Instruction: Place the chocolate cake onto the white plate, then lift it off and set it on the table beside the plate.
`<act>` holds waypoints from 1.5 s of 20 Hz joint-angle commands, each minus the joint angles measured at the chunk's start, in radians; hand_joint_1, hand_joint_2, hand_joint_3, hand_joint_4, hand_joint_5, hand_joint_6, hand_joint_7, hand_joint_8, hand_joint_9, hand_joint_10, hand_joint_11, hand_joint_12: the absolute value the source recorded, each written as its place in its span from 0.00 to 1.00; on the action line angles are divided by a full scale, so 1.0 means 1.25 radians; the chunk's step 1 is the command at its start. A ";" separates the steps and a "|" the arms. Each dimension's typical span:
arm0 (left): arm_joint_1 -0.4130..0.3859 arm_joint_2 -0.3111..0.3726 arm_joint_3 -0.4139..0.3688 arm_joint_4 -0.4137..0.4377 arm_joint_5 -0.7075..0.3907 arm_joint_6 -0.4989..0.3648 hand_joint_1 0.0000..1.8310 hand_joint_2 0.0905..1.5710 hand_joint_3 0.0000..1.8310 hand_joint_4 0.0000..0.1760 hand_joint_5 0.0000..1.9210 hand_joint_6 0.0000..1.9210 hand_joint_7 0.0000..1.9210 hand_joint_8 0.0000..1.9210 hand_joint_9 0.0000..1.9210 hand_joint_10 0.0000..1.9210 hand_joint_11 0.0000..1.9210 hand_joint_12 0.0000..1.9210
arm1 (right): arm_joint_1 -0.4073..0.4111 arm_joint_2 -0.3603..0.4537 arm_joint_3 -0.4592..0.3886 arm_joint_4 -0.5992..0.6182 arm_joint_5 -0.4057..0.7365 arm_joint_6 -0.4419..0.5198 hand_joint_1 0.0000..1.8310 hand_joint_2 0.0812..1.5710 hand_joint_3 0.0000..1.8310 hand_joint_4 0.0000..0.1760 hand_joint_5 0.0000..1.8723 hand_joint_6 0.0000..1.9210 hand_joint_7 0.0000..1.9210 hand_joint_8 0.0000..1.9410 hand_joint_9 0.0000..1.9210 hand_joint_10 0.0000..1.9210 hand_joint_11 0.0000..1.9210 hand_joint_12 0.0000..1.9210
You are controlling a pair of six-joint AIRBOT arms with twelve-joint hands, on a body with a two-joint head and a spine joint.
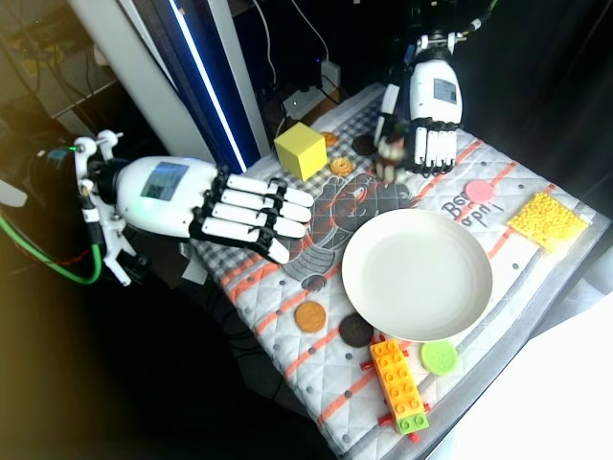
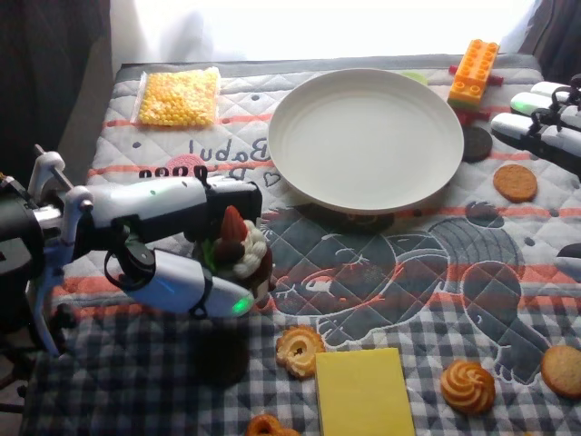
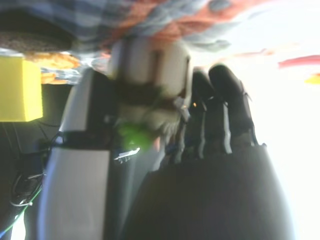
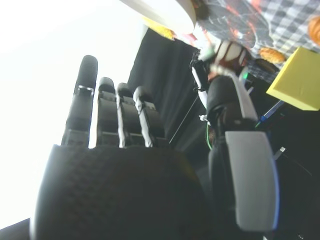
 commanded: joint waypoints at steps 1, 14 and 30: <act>-0.011 0.013 -0.007 -0.010 -0.119 -0.005 0.49 0.95 0.00 0.19 0.18 0.98 0.19 1.00 0.03 1.00 0.08 1.00 | 0.001 0.003 0.003 0.011 0.102 -0.001 0.28 0.78 0.00 0.00 0.00 0.00 0.00 0.00 0.01 0.00 0.00 0.42; -0.189 -0.150 0.157 -0.097 -0.082 0.022 0.74 0.68 0.00 0.00 0.12 0.87 0.07 0.85 0.12 0.92 0.14 0.99 | 0.001 0.002 0.003 0.014 0.112 0.000 0.27 0.78 0.00 0.00 0.01 0.00 0.01 0.00 0.03 0.01 0.00 0.50; -0.215 -0.376 0.374 -0.229 0.032 0.029 0.49 0.65 0.00 0.82 0.00 0.04 0.00 0.02 0.00 0.03 0.00 0.38 | -0.001 -0.002 0.012 0.014 0.111 0.001 0.35 0.79 0.00 0.00 0.01 0.00 0.00 0.00 0.00 0.00 0.00 0.04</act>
